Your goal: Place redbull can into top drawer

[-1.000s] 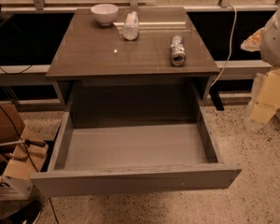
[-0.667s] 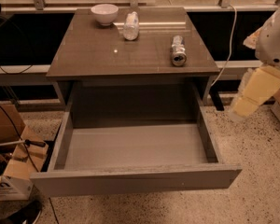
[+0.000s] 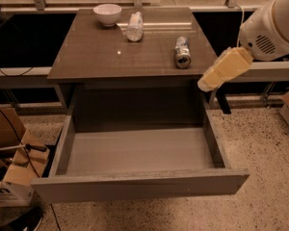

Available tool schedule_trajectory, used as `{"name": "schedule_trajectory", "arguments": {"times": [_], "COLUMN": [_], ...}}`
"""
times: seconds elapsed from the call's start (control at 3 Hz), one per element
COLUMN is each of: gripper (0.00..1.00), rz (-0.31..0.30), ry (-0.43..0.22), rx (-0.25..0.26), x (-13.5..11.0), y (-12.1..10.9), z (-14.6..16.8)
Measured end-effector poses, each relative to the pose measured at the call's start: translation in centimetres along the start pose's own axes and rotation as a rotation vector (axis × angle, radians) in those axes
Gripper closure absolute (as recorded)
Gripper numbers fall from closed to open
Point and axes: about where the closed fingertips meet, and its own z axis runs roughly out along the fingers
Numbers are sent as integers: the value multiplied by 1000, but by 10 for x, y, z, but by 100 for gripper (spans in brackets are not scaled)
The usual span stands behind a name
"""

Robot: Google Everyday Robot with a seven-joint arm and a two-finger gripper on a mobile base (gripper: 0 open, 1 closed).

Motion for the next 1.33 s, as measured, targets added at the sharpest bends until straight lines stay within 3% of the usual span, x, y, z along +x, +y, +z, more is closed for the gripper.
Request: {"name": "schedule_trajectory", "arguments": {"times": [0.33, 1.0, 1.33], "gripper": [0, 0, 0], "rz": [37, 51, 108], "ry": [-67, -62, -59], "rx": [21, 25, 30], "x": [-22, -21, -26], "y": [-29, -29, -25], "z": [36, 41, 90]}}
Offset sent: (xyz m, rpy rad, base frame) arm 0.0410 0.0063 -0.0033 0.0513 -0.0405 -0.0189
